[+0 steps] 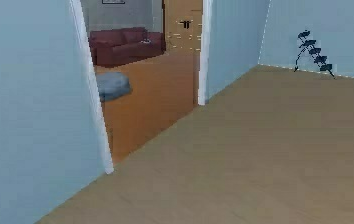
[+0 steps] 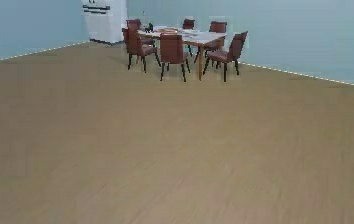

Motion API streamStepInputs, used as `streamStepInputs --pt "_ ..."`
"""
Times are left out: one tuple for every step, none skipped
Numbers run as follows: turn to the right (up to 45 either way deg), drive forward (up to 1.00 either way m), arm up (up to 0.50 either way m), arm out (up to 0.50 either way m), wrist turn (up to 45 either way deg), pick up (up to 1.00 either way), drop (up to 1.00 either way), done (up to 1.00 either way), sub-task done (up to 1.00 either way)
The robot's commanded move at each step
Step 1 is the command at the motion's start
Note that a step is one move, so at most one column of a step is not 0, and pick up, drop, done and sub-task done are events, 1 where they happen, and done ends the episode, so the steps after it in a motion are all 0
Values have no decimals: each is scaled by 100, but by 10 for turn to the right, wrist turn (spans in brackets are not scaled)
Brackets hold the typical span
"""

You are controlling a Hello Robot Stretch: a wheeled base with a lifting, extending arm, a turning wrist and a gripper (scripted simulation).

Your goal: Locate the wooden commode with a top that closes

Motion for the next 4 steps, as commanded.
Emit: streamStepInputs --pt "0 100 0 0 0 0 0 0 0" --pt "0 35 0 0 0 0 0 0 0" --pt "-60 0 0 0 0 0 0 0 0" --pt "0 50 0 0 0 0 0 0 0"
